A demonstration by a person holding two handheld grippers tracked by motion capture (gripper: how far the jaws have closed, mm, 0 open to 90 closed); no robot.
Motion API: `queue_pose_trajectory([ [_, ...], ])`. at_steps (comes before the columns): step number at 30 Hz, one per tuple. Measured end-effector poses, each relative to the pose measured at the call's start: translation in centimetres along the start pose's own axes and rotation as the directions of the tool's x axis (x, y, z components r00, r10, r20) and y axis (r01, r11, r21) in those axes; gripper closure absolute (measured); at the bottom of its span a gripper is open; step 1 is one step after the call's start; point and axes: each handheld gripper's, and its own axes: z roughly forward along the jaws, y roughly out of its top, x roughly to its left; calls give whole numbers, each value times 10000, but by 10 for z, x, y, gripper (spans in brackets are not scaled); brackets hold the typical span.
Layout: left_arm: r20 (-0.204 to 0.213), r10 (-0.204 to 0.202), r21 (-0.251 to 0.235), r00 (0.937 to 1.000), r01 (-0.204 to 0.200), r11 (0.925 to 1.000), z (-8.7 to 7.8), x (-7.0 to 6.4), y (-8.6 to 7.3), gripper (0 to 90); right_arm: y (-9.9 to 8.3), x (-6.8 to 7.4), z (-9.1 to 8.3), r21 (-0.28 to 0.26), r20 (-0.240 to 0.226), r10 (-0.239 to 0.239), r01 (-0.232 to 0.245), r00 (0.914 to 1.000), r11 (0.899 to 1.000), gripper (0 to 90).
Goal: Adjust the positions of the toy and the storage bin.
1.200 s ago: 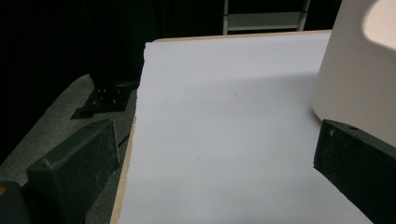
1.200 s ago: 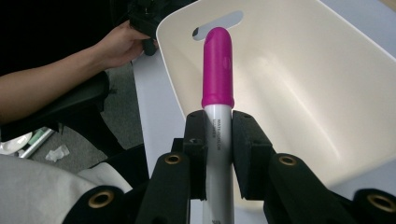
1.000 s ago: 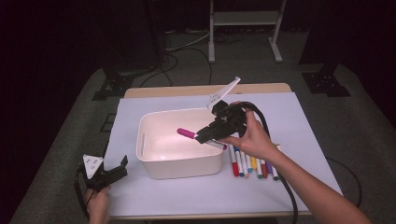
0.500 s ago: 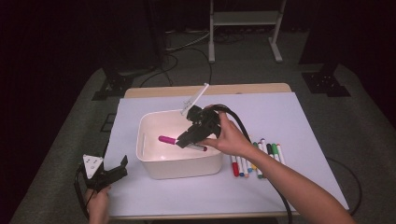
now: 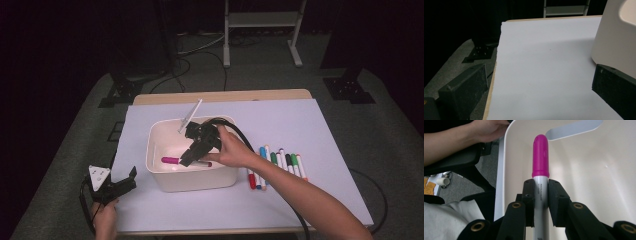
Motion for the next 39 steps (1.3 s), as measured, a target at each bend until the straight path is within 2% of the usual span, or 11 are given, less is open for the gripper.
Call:
queue_pose_trajectory([
  [11, -1, -9, 76, 10000, 9, 10000, 0, 1, 0, 0, 5, -5, 21, 540, -283, -119, 134, 9995, 9985, 749],
  [18, -5, -49, 77, 10000, 49, 10000, 0, 1, 0, 0, 6, -5, 33, 1113, -98, -128, 138, 9999, 9937, 747],
  [25, -11, -59, 61, 10000, 59, 10000, 0, 1, 0, 0, 5, -5, 37, 1459, -8, -160, 159, 9999, 9892, 748],
  [26, -6, -69, 57, 10000, 69, 10000, 0, 1, 0, 0, 5, -5, 38, 1535, 73, -128, 116, 9999, 9881, 718],
  [28, -1, -77, 56, 10000, 77, 10000, 0, 1, 0, 0, 6, -4, 37, 1566, 179, -112, 83, 9998, 9876, 655],
  [33, 14, -77, 79, 10000, 76, 9999, 0, 1, 0, 0, 5, -2, 27, 1410, 351, -60, 10, 9994, 9900, 654],
  [37, 4, -62, 71, 10000, 62, 10000, 0, 1, 0, 0, 0, 1, 8, 943, 497, 2, -49, 9988, 9955, 631],
  [39, -6, -39, 81, 10000, 39, 10000, 0, 1, 0, 0, -6, 4, -8, 517, 559, 138, -167, 9983, 9985, 620],
])
